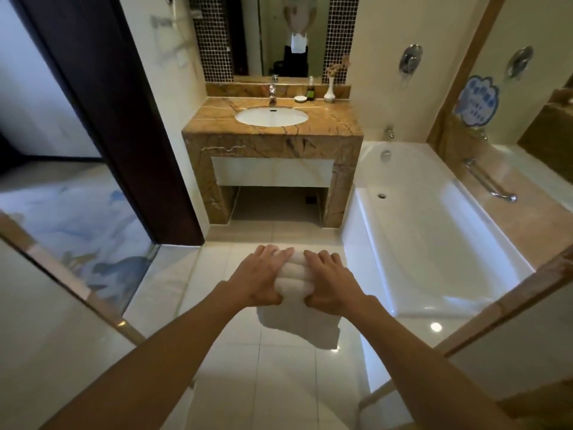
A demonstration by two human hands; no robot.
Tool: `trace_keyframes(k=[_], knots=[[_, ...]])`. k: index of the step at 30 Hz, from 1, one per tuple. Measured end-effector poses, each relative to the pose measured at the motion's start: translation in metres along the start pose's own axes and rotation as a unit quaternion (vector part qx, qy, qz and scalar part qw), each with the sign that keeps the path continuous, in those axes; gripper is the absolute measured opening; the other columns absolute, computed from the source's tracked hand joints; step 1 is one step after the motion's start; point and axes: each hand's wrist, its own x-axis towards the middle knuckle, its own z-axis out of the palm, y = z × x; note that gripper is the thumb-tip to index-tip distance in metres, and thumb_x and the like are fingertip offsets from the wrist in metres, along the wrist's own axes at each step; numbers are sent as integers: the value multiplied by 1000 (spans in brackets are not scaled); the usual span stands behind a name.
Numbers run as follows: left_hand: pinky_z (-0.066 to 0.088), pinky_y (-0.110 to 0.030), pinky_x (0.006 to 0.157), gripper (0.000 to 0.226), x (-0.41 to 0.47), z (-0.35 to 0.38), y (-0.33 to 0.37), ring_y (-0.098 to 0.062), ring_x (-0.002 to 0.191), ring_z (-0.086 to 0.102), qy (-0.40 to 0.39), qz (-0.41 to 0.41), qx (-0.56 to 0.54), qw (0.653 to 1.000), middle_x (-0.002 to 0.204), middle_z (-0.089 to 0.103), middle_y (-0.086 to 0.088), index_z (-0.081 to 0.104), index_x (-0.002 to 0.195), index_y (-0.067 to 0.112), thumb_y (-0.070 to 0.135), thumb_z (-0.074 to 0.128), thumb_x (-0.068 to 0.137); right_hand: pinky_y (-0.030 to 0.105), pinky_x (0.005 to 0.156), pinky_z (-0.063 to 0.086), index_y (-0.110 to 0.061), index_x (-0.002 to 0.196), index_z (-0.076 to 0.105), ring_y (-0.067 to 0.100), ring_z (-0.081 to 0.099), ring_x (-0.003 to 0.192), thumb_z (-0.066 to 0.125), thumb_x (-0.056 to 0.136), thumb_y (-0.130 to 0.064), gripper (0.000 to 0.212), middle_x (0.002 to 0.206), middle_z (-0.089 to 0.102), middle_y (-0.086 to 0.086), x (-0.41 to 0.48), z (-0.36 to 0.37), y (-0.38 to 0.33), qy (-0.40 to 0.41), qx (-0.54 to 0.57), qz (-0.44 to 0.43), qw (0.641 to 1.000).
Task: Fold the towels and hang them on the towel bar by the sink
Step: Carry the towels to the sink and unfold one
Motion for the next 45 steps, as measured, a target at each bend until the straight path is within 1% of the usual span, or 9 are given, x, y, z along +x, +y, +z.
trace_keyframes(k=[3, 8, 13, 18, 23, 29, 33, 38, 45], knots=[[40, -38, 99, 97, 5, 1, -10, -20, 121, 37, 16, -13, 7, 1000, 138, 36, -3, 19, 146, 27, 55, 70, 68, 40, 83, 47, -23, 139, 25, 26, 38, 112, 72, 67, -43, 88, 130, 40, 5, 16, 3, 0, -2, 4, -17, 1000], [41, -40, 98, 98, 24, 4, -37, -21, 119, 36, 11, -44, -4, 999, 135, 34, -1, 15, 144, 32, 53, 70, 66, 42, 89, 48, -25, 139, 23, 26, 37, 116, 72, 68, -44, 88, 133, 38, 5, 56, 8, 2, -28, -1, -38, 999], [40, -39, 97, 100, 52, 4, -68, -24, 120, 36, 11, -52, -16, 998, 136, 34, -3, 16, 146, 31, 49, 71, 64, 40, 87, 47, -26, 139, 23, 26, 37, 114, 73, 66, -44, 90, 131, 39, 4, 102, 12, 6, -26, -5, -51, 998], [39, -39, 99, 101, 93, -9, -100, -26, 122, 35, 13, -57, -23, 998, 135, 34, -5, 19, 147, 29, 43, 72, 62, 41, 90, 46, -25, 141, 21, 28, 37, 118, 73, 65, -45, 94, 134, 38, 4, 156, 4, 9, -31, -17, -44, 998], [41, -39, 97, 99, 131, -20, -123, -25, 119, 35, 37, -59, -31, 997, 134, 35, -4, 22, 146, 29, 41, 72, 62, 41, 93, 44, -25, 143, 19, 30, 36, 121, 72, 66, -46, 95, 135, 37, 5, 202, -7, 16, -22, -21, -43, 999], [39, -38, 100, 99, 174, -27, -139, -25, 122, 34, 36, -64, -22, 997, 136, 33, -4, 20, 147, 29, 40, 73, 63, 42, 97, 43, -24, 144, 19, 29, 34, 122, 72, 66, -47, 97, 134, 35, 4, 247, -12, 35, -20, -6, -43, 999], [38, -37, 101, 95, 209, -28, -149, -23, 124, 32, 36, -82, -21, 996, 138, 33, -3, 19, 147, 29, 41, 71, 67, 40, 94, 42, -26, 143, 19, 26, 33, 121, 72, 66, -46, 95, 132, 34, 1, 286, -10, 56, -20, -1, -58, 998], [38, -35, 102, 95, 265, -33, -171, -22, 126, 31, 27, -99, -19, 995, 139, 31, 0, 17, 146, 31, 45, 70, 69, 40, 92, 45, -27, 143, 17, 24, 32, 120, 72, 67, -47, 96, 133, 33, 0, 348, -15, 82, -33, -4, -65, 997], [38, -36, 104, 98, 341, -45, -202, -21, 126, 30, 35, -111, -9, 993, 141, 29, 0, 17, 147, 30, 48, 71, 68, 40, 87, 45, -26, 143, 19, 25, 35, 115, 70, 66, -42, 94, 130, 35, 1, 428, -36, 110, -24, -21, -78, 996]])
